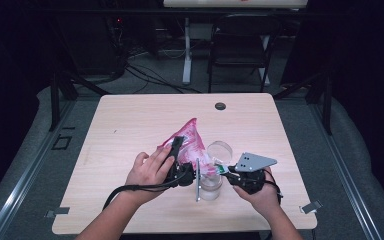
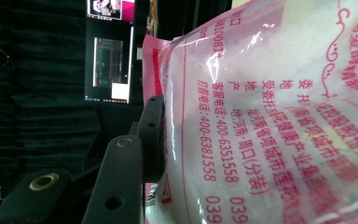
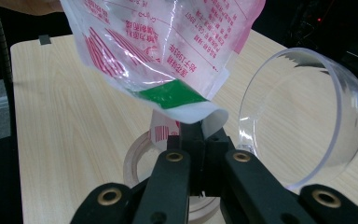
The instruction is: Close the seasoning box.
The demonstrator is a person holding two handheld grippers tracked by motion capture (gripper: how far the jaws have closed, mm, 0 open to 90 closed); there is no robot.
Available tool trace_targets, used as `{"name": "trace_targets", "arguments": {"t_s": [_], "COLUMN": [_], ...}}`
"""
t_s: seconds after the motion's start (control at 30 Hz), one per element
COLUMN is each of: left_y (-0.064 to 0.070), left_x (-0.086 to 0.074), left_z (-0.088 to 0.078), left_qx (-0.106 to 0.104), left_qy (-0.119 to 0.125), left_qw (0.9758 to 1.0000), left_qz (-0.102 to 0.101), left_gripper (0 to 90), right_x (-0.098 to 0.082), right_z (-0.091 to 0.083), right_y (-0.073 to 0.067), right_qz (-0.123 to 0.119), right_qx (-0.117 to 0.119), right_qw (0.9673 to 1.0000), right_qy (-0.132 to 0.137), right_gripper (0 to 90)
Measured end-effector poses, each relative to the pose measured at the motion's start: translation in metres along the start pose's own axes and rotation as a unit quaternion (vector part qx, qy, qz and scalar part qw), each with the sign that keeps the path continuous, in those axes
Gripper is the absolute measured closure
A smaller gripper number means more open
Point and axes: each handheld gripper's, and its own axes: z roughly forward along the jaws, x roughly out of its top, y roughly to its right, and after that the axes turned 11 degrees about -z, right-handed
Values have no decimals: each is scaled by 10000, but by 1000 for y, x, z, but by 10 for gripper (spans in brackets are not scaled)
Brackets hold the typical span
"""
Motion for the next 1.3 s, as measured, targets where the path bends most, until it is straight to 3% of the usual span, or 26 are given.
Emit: {"name": "trace_targets", "arguments": {"t_s": [1.3], "left_y": [-1], "left_x": [2], "left_z": [-1], "left_qx": [20], "left_qy": [42], "left_qw": [10000], "left_qz": [22], "left_gripper": [642], "right_x": [-1], "right_z": [0], "right_y": [1], "right_qz": [7], "right_qx": [-34], "right_qw": [10000], "right_qy": [5], "right_gripper": [900]}}
